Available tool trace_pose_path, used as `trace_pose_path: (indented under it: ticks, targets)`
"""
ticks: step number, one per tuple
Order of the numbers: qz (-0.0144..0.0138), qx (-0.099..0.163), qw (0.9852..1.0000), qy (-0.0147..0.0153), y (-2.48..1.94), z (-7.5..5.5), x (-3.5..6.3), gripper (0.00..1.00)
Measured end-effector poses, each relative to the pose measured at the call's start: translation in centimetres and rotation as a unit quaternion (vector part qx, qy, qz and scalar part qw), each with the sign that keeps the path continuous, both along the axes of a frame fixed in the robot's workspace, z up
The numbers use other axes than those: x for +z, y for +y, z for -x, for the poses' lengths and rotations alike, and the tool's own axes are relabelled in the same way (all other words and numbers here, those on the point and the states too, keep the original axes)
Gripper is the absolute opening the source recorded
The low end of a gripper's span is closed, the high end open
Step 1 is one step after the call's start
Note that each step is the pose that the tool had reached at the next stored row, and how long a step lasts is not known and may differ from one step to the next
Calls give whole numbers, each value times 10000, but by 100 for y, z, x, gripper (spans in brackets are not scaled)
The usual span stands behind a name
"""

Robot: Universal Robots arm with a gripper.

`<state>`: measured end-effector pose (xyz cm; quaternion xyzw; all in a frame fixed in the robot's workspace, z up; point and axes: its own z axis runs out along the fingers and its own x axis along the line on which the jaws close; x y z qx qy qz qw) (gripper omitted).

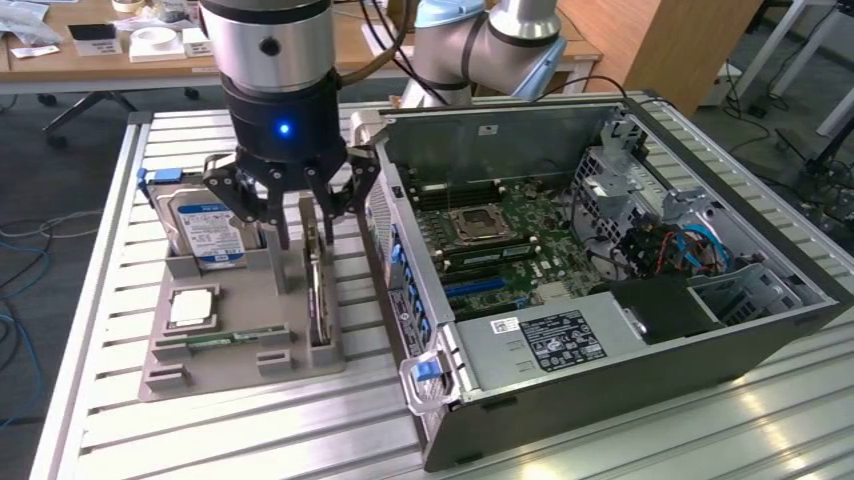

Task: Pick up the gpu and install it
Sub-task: 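Pick up the gpu and move the gpu toward the slot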

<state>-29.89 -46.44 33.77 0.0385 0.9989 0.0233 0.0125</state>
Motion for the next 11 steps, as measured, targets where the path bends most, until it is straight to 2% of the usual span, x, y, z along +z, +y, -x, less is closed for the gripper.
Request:
trace_pose_path:
  ticks: [7,11]
  targets:
    - [0,0,10000,0,0,1,-125,47]
    - [1,0,10000,1,0,1,-132,47]
